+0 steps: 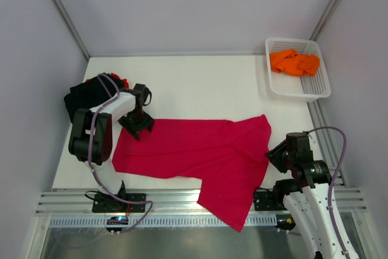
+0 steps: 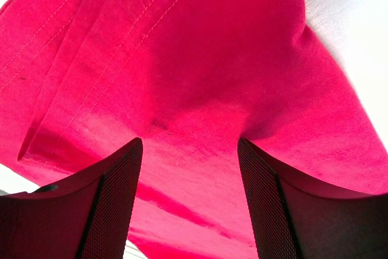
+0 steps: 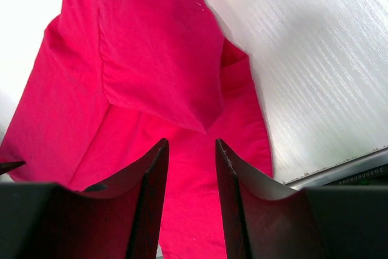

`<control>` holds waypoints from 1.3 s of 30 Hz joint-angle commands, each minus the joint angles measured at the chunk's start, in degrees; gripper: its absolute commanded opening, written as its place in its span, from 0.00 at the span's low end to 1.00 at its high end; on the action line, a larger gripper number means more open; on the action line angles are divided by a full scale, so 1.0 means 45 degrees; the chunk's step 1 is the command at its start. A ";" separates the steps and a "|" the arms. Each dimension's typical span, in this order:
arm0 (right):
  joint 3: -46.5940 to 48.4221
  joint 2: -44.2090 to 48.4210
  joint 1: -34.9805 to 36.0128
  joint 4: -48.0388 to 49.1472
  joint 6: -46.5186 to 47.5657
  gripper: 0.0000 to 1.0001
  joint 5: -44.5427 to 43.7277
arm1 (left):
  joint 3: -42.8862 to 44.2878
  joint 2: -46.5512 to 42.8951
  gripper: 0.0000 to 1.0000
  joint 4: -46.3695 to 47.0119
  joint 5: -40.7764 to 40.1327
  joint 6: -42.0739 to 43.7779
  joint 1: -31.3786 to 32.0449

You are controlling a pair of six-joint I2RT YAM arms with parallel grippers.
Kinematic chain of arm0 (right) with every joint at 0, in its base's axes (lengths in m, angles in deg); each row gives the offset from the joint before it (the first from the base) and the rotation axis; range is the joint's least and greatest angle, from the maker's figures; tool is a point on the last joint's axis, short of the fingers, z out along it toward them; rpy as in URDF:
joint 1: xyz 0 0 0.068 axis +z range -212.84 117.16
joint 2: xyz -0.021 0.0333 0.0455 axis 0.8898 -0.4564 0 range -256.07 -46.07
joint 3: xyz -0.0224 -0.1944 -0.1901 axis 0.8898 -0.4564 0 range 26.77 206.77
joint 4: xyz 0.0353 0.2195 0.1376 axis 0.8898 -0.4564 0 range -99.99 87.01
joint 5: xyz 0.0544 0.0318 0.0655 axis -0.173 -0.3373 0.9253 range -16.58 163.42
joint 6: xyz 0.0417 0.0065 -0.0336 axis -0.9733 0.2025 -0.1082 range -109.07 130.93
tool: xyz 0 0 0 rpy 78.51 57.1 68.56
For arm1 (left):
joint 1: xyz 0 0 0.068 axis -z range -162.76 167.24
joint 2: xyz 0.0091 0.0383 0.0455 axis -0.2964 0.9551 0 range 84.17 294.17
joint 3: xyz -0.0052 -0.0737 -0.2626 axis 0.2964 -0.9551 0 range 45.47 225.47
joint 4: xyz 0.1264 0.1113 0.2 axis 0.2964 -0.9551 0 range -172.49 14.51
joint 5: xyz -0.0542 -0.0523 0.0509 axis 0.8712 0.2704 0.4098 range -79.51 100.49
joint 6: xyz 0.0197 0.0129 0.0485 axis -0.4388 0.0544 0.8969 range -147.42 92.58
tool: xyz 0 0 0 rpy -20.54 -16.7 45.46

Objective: Fold and stack the t-shirts
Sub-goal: Fold the flattened tshirt in 1/3 of the way

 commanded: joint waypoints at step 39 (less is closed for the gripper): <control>0.6557 -1.5821 0.4125 1.0503 0.6582 0.41 0.5205 | 0.3079 -0.5682 0.77 0.3677 0.6009 0.3181 0.0252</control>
